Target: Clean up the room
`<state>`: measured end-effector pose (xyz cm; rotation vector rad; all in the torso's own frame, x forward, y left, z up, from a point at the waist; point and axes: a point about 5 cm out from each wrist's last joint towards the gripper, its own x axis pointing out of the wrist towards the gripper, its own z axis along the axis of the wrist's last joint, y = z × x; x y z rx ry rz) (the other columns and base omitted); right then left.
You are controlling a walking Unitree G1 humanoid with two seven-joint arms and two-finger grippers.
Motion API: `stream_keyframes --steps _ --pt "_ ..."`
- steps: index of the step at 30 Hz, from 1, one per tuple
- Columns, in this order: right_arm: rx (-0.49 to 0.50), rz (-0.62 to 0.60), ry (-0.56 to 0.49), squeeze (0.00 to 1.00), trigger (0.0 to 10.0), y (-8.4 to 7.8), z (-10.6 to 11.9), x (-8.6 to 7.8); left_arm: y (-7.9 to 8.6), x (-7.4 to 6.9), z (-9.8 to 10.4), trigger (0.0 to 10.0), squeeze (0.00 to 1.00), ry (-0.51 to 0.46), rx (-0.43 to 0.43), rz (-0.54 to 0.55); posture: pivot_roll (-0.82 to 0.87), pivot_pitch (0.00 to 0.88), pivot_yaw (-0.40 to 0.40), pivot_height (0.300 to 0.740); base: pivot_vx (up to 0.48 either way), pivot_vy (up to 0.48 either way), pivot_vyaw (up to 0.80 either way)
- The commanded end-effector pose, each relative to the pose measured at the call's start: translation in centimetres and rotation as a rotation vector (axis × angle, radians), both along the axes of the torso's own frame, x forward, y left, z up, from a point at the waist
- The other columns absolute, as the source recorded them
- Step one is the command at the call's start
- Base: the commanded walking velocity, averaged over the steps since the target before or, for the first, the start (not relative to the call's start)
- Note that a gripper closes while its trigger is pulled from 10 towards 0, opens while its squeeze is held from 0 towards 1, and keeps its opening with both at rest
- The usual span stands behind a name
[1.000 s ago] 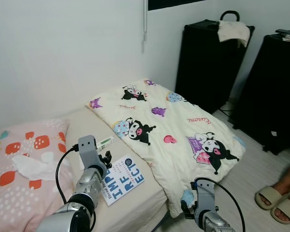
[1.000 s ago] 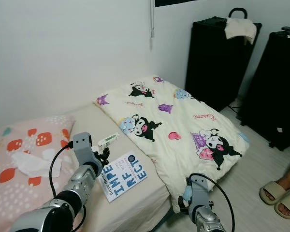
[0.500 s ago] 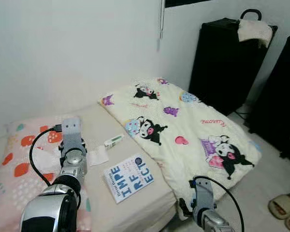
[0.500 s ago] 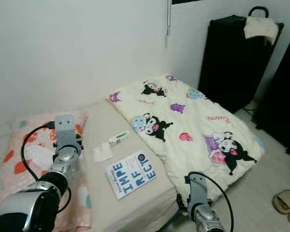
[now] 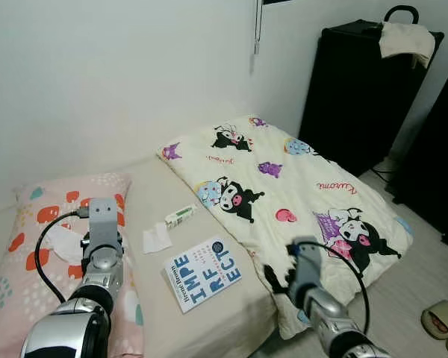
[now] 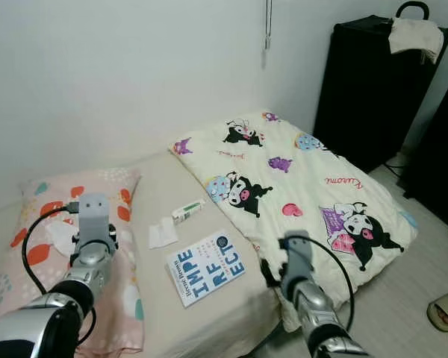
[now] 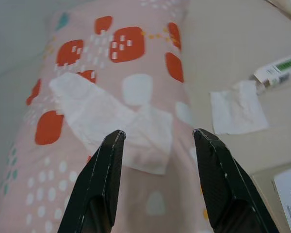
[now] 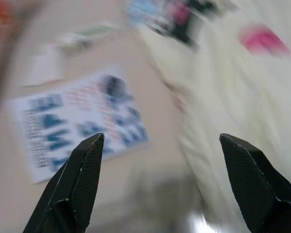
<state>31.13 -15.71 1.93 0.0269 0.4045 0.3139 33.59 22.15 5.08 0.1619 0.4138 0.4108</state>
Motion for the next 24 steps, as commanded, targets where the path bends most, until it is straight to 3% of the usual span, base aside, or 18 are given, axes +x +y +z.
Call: stream_keyframes --steps 1,5,7,8,10,24 --pt "-0.035 0.184 -0.033 0.00 10.0 2.3 0.5 0.1 -0.2 -0.5 -0.6 10.0 0.00 -0.008 -0.025 -0.105 -0.19 0.050 0.063 0.690 0.000 0.000 0.00" --pt "-0.035 0.184 -0.033 0.00 10.0 2.3 0.5 0.1 -0.2 -0.5 -0.6 10.0 0.00 -0.008 -0.025 -0.105 -0.19 0.050 0.063 0.690 0.000 0.000 0.00" --pt "-0.038 0.212 -0.036 0.00 10.0 3.0 0.6 0.2 -0.6 -0.6 -0.9 10.0 0.00 -0.016 -0.059 -0.168 -0.18 0.049 0.061 0.685 0.000 0.000 0.00" --pt "-0.012 0.218 -0.047 0.00 10.0 3.8 1.0 0.4 -1.2 -0.9 -1.3 10.0 0.00 -0.038 -0.136 -0.249 -0.19 0.053 0.065 0.675 0.000 0.000 0.00" --pt "0.006 0.214 -0.053 0.00 10.0 3.9 1.1 0.5 -1.3 -0.9 -1.4 10.0 0.00 -0.042 -0.151 -0.265 -0.19 0.053 0.065 0.670 0.000 0.000 0.00" --pt "0.057 0.202 -0.077 0.00 10.0 3.7 1.5 0.6 -1.4 -0.2 -0.4 10.0 0.00 -0.087 -0.166 -0.267 -0.19 0.074 0.073 0.630 0.000 0.000 0.00"
